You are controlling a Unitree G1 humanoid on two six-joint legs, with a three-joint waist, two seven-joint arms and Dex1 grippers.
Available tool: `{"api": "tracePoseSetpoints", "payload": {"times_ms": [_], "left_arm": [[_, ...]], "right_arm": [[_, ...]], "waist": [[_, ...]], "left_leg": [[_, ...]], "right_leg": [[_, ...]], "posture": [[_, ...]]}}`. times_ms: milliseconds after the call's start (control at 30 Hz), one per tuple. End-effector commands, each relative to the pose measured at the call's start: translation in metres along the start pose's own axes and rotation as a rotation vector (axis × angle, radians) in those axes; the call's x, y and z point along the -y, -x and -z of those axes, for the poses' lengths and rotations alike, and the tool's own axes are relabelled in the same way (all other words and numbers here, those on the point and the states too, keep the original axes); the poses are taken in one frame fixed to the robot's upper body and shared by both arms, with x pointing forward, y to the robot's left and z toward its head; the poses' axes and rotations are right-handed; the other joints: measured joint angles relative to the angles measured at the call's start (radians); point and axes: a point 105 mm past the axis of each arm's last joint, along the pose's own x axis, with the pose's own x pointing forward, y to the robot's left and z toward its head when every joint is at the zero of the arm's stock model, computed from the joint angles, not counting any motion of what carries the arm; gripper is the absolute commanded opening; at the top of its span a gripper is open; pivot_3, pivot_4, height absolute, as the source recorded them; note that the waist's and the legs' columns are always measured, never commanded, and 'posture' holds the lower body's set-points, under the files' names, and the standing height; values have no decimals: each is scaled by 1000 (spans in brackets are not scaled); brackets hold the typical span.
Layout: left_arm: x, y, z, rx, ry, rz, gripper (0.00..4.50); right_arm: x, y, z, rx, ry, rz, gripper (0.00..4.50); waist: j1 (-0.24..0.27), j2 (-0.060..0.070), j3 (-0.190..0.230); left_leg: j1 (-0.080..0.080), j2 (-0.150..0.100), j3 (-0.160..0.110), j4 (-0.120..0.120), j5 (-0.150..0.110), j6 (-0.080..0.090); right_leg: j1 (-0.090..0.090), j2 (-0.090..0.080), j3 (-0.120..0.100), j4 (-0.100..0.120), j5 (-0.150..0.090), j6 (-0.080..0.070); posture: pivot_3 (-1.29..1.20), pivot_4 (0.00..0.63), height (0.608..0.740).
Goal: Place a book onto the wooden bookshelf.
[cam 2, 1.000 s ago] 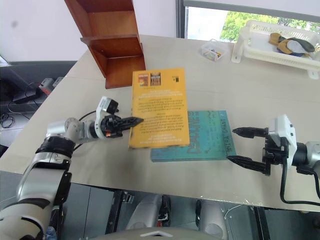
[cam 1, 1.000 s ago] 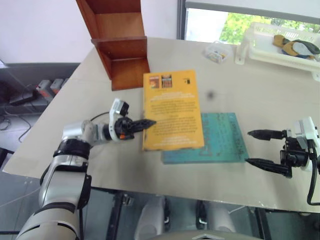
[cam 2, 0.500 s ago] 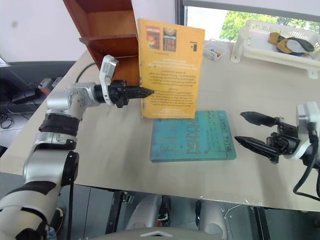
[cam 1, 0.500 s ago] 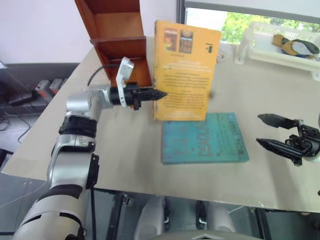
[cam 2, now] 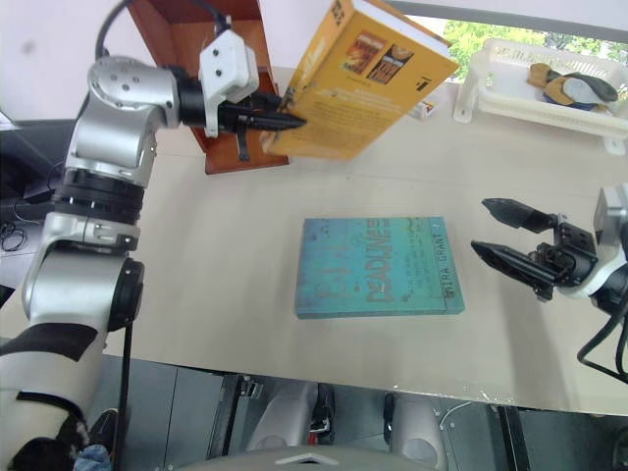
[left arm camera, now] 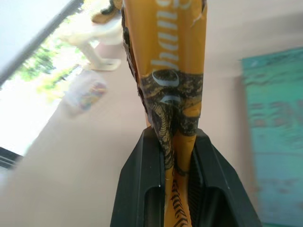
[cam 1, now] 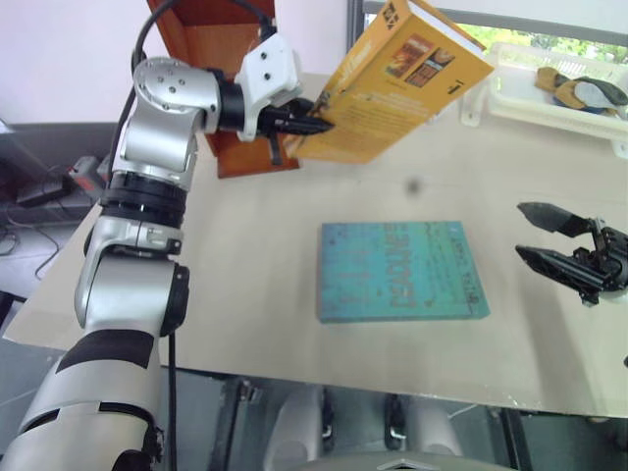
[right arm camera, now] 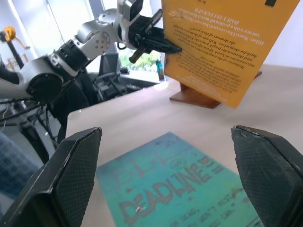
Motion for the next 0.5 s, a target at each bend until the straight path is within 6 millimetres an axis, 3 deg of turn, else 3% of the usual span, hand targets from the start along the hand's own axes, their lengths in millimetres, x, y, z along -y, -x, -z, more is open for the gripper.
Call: {"api": "tracePoseSetpoints", "payload": {"times_ms": [33, 367, 500], "left_arm": [[-22, 13, -17, -66, -179, -79, 116], [-67, 50, -23, -343, -431, -194, 116], [-78, 63, -19, -439, -480, -210, 116]], "right_arm": [[3, 1, -14, 68, 10, -7, 4500], [18, 4, -40, 160, 6, -27, 4500], [21, 0, -41, 142, 3, -57, 4500]], "waist": [[-1, 0, 0], [-2, 0, 0], [-3, 0, 0]], "left_leg": [[0, 0, 0, 0, 0, 0], [0, 1, 4, -1, 0, 0], [0, 1, 5, -1, 0, 0]], "right_leg": [[0, 0, 0, 0, 0, 0], [-4, 1, 4, 2, 0, 0], [-4, 1, 5, 2, 0, 0]], "posture": [[0, 150, 712], [0, 150, 712], [0, 150, 712]]}}
